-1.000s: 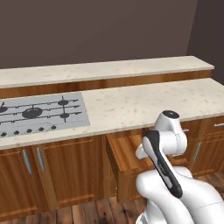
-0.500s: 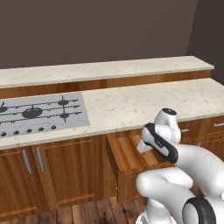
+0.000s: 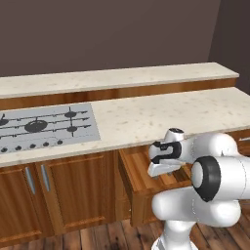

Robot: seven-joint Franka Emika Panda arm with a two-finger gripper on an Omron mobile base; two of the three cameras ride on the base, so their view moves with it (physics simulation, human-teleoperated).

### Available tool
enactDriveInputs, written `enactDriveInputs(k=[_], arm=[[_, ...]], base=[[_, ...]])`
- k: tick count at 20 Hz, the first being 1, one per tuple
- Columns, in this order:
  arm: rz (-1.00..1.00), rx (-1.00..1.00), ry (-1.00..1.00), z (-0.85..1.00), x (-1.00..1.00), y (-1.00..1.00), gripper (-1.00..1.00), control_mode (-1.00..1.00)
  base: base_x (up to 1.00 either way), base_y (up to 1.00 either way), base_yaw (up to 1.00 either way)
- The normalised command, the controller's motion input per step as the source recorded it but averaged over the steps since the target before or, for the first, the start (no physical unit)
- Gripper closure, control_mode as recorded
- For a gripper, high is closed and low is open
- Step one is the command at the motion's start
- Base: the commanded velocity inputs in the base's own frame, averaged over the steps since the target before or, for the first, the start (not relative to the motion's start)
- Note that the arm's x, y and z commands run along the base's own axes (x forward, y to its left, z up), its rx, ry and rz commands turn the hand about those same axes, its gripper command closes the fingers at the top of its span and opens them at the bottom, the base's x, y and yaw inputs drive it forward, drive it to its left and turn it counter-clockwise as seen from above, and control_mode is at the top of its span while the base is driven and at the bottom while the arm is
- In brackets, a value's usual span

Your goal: Restock the sink supplies by placing the sponge and soap dispenser on the counter and next to the sink. Make sure the soap dispenser is upright.

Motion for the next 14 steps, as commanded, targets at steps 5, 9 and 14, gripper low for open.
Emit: enactDriveInputs(k=[5, 9, 14], arm=[[-0.02, -0.01, 0.06, -0.49, 0.0, 0.01, -1.0, -1.0], [0.0, -0.03, 0.0, -0.36, -0.2, 0.1, -1.0, -1.0], [0.0, -0.06, 0.0, -0.33, -0.26, 0.17, -1.0, -1.0]], base=[[0.0, 0.0, 0.0], [0.0, 0.0, 0.0], [0.0, 0.0, 0.0]])
